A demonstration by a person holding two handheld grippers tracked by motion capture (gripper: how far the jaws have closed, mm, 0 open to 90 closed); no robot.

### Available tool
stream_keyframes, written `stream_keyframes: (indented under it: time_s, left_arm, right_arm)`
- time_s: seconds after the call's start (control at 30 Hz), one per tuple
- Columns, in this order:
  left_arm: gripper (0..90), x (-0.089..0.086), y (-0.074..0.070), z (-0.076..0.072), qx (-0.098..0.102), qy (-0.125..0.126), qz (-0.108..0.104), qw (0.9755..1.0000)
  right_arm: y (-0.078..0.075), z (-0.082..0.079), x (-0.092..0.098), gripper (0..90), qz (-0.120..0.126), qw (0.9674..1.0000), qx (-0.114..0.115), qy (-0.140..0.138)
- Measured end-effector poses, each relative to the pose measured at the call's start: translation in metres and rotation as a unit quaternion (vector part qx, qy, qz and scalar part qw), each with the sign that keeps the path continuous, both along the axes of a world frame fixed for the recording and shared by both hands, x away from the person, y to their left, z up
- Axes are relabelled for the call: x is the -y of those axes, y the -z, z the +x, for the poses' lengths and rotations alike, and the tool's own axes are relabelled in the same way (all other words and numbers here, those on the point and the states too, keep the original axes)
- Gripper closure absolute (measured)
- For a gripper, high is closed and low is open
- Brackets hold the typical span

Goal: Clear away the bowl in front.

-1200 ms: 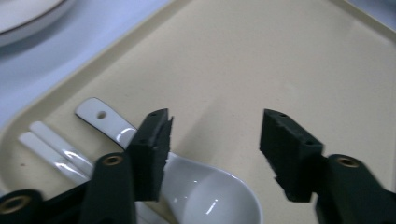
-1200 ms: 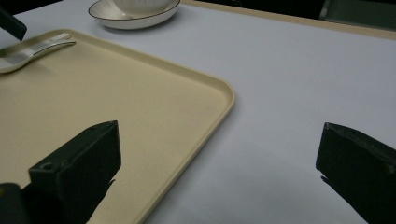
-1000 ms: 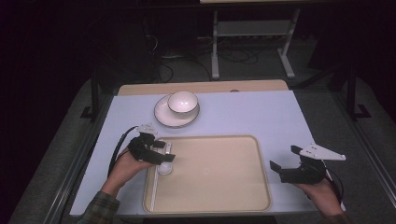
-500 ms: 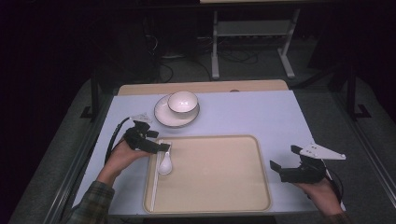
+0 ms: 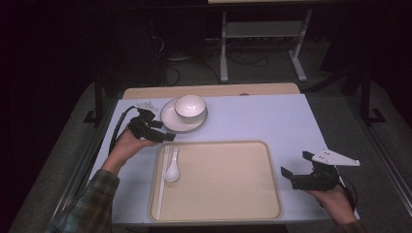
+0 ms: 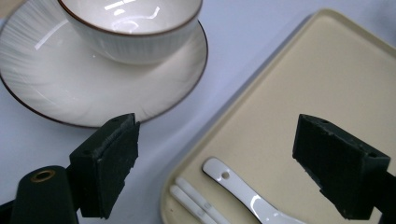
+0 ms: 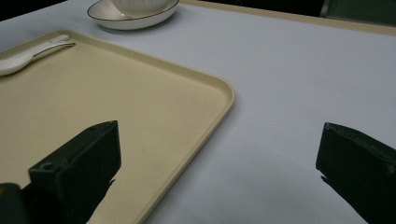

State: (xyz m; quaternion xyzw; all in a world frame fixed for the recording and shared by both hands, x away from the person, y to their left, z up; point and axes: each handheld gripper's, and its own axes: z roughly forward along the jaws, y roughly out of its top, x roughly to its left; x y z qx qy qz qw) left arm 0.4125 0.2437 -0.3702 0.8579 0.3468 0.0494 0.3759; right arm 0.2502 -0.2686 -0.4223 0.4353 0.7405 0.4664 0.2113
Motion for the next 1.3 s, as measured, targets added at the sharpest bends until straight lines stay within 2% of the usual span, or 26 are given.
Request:
stream_keyframes:
  time_s: [0.27,0.33,0.37,0.5,0.53,0.57,0.67,0.8,0.9,1.07,1.1,1.13,1.2,1.3]
  left_arm:
    - [13.7,0.001,-0.016,0.025,0.009,-0.013,0.004,0.9999]
    - [13.8,0.003,-0.020,0.035,0.008,-0.020,0.006,0.9997]
    - [13.8,0.003,-0.020,0.035,0.008,-0.020,0.006,0.9997]
    - [14.2,0.006,-0.024,0.050,0.006,-0.028,0.007,0.9996]
    - [14.4,0.008,-0.024,0.058,0.002,-0.033,0.010,0.9994]
    - [14.5,0.008,-0.024,0.058,0.002,-0.033,0.010,0.9994]
    - [14.9,0.012,-0.021,0.075,-0.007,-0.041,0.019,0.9990]
    - [15.6,0.014,-0.016,0.086,-0.012,-0.051,0.020,0.9984]
    - [16.6,0.016,-0.011,0.096,-0.021,-0.055,0.028,0.9979]
    - [17.2,0.020,-0.003,0.109,-0.035,-0.069,0.025,0.9967]
    - [17.6,0.020,-0.002,0.112,-0.040,-0.071,0.027,0.9963]
    - [17.7,0.021,0.001,0.117,-0.042,-0.084,0.031,0.9950]
    - [17.8,0.021,0.003,0.119,-0.045,-0.088,0.030,0.9946]
    - [21.3,0.023,0.009,0.126,-0.056,-0.106,0.030,0.9923]
  right_arm:
    - [0.001,0.001,0.001,0.0,0.001,1.0000,-0.003,0.000]
    - [0.001,0.001,0.001,0.0,0.001,1.0000,-0.003,0.000]
    - [0.001,0.001,0.001,0.0,0.001,1.0000,-0.003,0.000]
    - [0.001,0.001,0.001,0.0,0.002,1.0000,-0.004,0.000]
    - [0.001,0.001,0.001,0.0,0.002,1.0000,-0.005,0.000]
    - [0.001,0.001,0.001,0.0,0.002,1.0000,-0.005,0.000]
    - [0.001,0.001,0.002,0.0,0.004,1.0000,-0.002,-0.001]
    - [0.002,0.001,0.002,0.0,0.002,1.0000,-0.005,-0.002]
    - [0.002,0.001,0.003,0.0,0.005,1.0000,-0.003,0.000]
    - [0.003,0.002,0.002,0.0,0.002,1.0000,-0.009,-0.005]
    - [0.002,0.002,0.002,0.0,0.003,1.0000,-0.007,-0.004]
    - [0.002,0.003,0.001,0.0,0.004,1.0000,-0.005,-0.006]
    - [0.003,0.003,0.000,0.0,0.003,0.9999,-0.007,-0.007]
    - [0.003,0.003,0.000,0.0,0.002,0.9999,-0.007,-0.008]
